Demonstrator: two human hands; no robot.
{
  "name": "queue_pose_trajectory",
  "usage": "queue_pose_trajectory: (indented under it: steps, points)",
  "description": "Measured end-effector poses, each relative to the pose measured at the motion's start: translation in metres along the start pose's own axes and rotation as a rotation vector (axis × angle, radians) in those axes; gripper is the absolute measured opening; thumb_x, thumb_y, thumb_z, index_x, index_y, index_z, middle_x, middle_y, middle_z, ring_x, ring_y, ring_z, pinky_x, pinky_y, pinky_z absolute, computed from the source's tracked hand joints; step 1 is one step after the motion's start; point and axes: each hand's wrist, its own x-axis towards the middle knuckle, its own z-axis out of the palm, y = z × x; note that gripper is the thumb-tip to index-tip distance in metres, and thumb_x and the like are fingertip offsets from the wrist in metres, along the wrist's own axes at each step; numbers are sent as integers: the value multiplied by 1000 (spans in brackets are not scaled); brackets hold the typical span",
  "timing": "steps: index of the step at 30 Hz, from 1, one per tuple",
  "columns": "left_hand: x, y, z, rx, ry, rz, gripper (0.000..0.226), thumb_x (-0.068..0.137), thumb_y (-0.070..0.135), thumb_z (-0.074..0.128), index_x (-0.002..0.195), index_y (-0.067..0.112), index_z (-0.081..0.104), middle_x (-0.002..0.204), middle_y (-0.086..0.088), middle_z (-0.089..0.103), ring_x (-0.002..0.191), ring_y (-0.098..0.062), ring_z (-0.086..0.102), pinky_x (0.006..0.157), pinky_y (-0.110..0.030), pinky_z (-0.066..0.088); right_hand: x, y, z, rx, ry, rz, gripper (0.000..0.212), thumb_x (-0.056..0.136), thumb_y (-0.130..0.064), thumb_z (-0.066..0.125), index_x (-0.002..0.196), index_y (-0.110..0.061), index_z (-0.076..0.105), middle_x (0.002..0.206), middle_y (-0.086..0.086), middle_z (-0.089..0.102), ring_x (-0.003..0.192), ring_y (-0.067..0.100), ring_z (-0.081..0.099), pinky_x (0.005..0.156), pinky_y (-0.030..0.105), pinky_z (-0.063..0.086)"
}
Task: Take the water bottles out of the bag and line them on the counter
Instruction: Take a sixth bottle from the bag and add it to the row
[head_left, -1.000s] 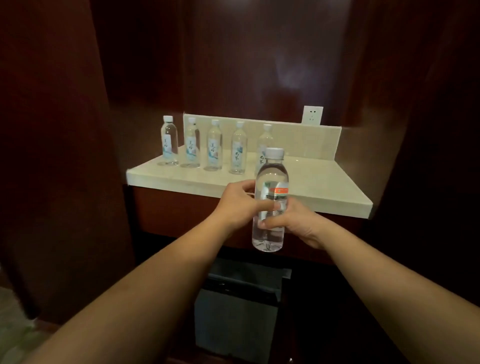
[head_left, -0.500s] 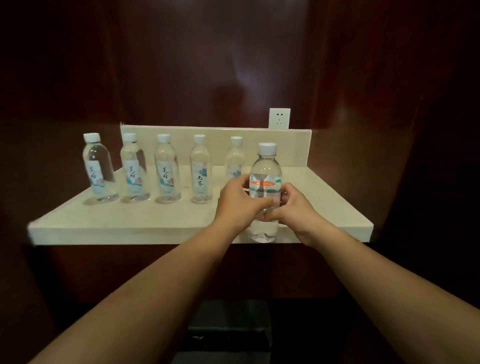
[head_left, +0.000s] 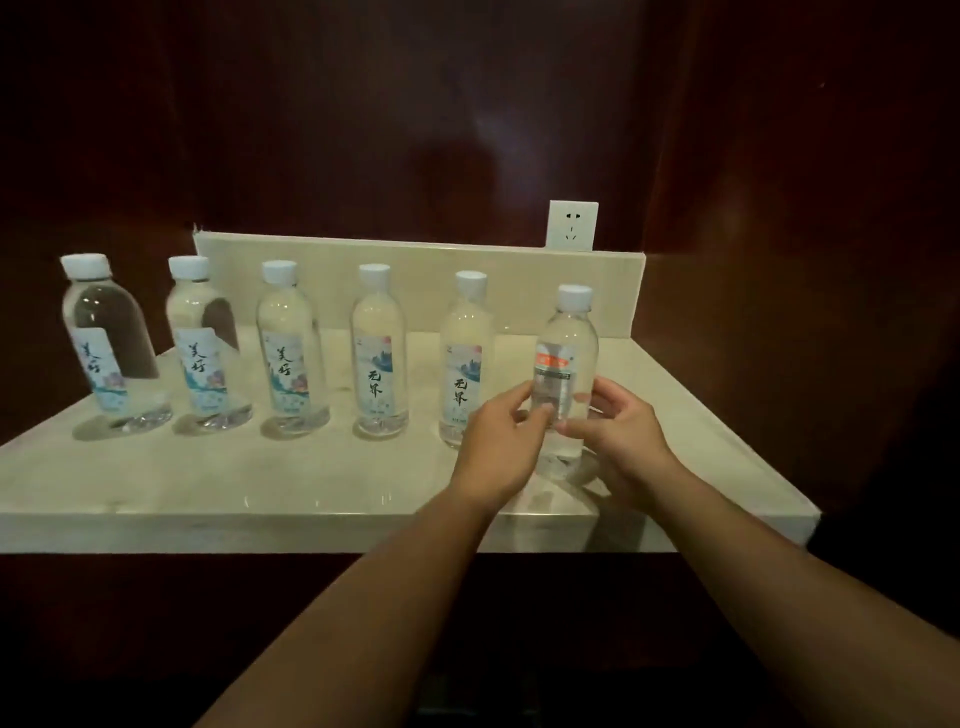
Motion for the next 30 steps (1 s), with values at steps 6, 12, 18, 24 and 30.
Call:
queue_pose_trajectory:
  steps: [6, 12, 18, 24, 30]
  points:
    - [6, -24, 15, 92, 22, -13, 39, 101, 26, 37, 139, 33, 45, 128, 3, 51, 117, -7, 45, 97, -20, 31, 23, 7, 4, -69, -32, -28, 61, 77, 9, 68, 132, -14, 52, 126, 5, 62, 112, 22, 61, 99, 42, 50]
    - [6, -26, 24, 143, 88, -72, 49, 96, 16, 38, 142, 35, 35, 139, 11, 48, 122, -9, 47, 97, -26, 37, 24, 22, 18, 14, 5, 37, 59, 77, 20, 53, 119, -21, 53, 98, -7, 65, 87, 6, 62, 75, 22, 53]
    - [9, -26, 24, 242, 73, -87, 53, 95, 12, 35, 145, 30, 34, 150, 12, 36, 134, -13, 37, 109, -31, 30, 33, 31, 17, -46, 67, 40, 66, 72, 18, 65, 127, -17, 56, 104, -5, 65, 95, 14, 64, 85, 30, 53]
    - [8, -25, 22, 233, 71, -97, 56, 93, 7, 34, 146, 27, 34, 150, 12, 34, 134, -11, 35, 109, -29, 29, 32, 31, 17, -95, 93, 25, 66, 70, 12, 71, 127, -14, 55, 118, 3, 61, 95, 16, 62, 81, 30, 54]
    - [4, -24, 21, 273, 49, -64, 65, 89, 2, 38, 148, 26, 25, 154, 9, 28, 140, -11, 23, 113, -28, 23, 27, 26, 14, 31, 90, 75, 60, 71, 21, 65, 121, -10, 52, 112, 1, 59, 92, 15, 59, 88, 33, 53]
